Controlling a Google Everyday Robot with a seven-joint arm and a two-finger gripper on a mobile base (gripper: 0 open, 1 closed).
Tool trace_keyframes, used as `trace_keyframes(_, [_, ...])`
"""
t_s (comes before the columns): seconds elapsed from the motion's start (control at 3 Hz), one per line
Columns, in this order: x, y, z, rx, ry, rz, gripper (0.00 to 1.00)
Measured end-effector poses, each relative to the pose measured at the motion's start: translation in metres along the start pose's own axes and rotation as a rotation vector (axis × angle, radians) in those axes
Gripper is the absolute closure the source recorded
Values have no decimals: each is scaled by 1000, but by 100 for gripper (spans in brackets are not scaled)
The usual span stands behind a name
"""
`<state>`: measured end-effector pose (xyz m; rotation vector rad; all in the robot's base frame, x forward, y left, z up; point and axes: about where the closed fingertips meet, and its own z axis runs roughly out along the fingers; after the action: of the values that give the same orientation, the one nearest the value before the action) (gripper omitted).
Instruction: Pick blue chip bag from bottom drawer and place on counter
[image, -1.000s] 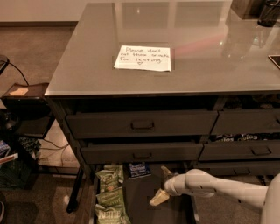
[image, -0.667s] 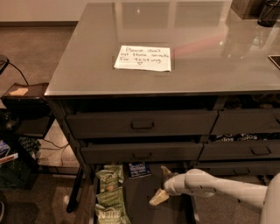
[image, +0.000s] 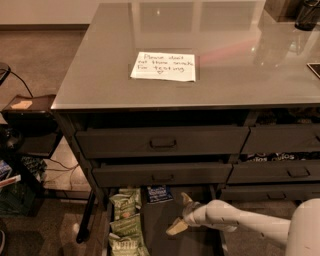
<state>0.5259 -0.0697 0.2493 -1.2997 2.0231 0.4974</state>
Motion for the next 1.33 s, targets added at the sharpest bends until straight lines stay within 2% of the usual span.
trace_keyframes(0.33, [6, -4, 29, 27, -35, 13, 0])
trace_keyframes(1.0, [2, -29, 74, 79, -114, 32, 15])
trace_keyframes(1.33, [0, -47, 88, 116, -133, 38, 19])
